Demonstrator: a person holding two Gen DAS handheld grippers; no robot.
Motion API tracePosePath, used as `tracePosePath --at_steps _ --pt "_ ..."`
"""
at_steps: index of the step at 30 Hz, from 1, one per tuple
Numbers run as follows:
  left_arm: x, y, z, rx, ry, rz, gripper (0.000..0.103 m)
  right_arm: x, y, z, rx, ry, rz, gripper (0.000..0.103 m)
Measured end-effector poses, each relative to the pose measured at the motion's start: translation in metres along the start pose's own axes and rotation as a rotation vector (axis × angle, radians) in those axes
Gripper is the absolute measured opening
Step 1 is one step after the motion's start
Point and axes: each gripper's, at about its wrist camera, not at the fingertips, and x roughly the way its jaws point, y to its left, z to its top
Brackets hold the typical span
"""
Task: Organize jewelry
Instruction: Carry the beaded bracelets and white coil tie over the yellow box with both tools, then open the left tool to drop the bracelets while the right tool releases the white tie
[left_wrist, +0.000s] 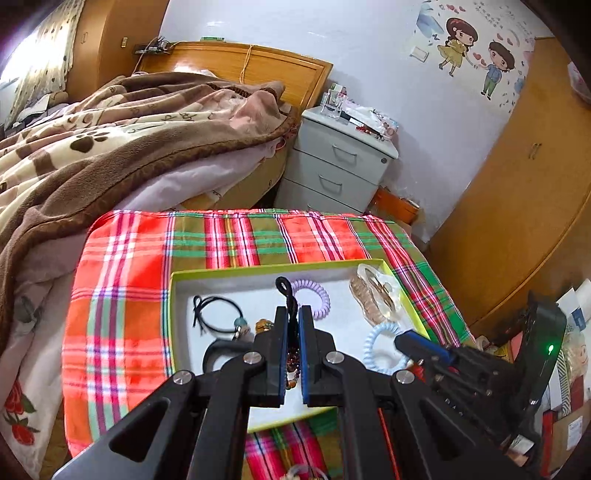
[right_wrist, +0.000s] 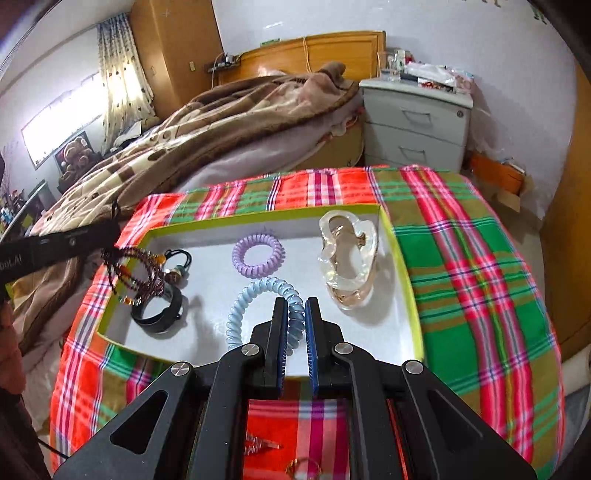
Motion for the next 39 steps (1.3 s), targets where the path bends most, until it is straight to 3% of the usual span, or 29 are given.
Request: tracePosePath --at_steps 17,24,36,39 --pt "0.068 0.037 0.024 -0.039 0.083 0.039 0.006 0.037 0.011 0.007 -0.046 0.058 -0.028 0.01" --pt "0.078 0.048 0.019 -0.045 0.106 0.095 0.006 0.047 0.014 0.009 -0.065 0.077 -0.048 0.01" --pt "0.082 0.055 0.018 -0.064 0.13 0.123 0.007 0.053 0.014 0.009 -0.071 0.092 -0.066 0.01" --pt "0.081 0.056 0.017 -0.071 0.138 0.134 0.012 0.052 0.013 0.01 -0.072 0.087 -0.06 0.01"
